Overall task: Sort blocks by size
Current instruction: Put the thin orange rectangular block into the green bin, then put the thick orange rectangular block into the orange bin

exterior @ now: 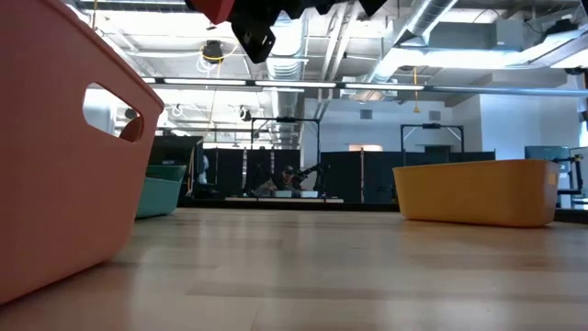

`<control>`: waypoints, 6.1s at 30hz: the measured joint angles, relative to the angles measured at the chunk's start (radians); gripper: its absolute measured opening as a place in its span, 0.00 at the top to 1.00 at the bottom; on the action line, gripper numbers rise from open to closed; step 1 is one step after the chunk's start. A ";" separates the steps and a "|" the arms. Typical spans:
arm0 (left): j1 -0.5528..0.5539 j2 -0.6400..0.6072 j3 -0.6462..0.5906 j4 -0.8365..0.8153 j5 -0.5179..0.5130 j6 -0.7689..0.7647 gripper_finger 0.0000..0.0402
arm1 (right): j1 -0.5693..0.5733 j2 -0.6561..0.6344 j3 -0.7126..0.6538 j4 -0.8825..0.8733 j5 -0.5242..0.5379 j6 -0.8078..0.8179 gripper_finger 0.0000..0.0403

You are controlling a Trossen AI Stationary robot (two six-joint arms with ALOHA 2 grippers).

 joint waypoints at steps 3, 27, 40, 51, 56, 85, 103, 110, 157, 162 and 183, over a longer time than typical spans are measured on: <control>0.000 0.000 0.000 -0.024 0.001 -0.011 0.84 | 0.000 0.000 0.000 -0.002 0.001 0.005 0.60; -0.079 -0.271 0.000 -0.705 -0.304 -0.581 0.84 | 0.092 -0.001 0.000 -0.376 0.260 0.121 0.29; 0.118 -0.411 -0.124 -0.936 -0.314 -1.041 0.85 | 0.229 -0.001 -0.032 -0.737 0.593 0.091 0.29; 0.458 -0.449 -0.253 -0.648 -0.090 -0.851 0.85 | 0.085 -0.016 -0.118 -0.571 0.629 -0.204 0.29; 0.587 -0.482 -0.249 -0.629 0.088 -0.836 0.85 | -0.005 -0.081 -0.117 -0.575 0.474 -0.212 0.29; 0.870 -0.525 -0.413 -0.589 0.573 -1.195 0.83 | 0.098 -0.345 -0.117 -0.694 0.407 0.375 0.29; 0.870 -0.525 -0.457 -0.528 0.486 -1.155 0.58 | 0.320 -0.345 -0.117 -0.957 0.419 0.753 0.29; 0.848 -0.529 -0.457 -0.374 0.464 -1.086 0.47 | 0.401 -0.345 -0.117 -1.144 0.523 0.892 0.29; 0.773 -0.524 -0.457 -0.112 0.417 -0.949 0.47 | 0.919 -0.344 -0.466 -1.121 0.577 1.699 0.29; 0.773 -0.524 -0.457 -0.113 0.417 -0.949 0.47 | 0.916 -0.344 -0.524 -1.030 0.579 1.697 0.29; 0.773 -0.524 -0.457 -0.120 0.417 -0.949 0.47 | 0.904 -0.344 -0.661 -0.870 0.598 1.660 0.29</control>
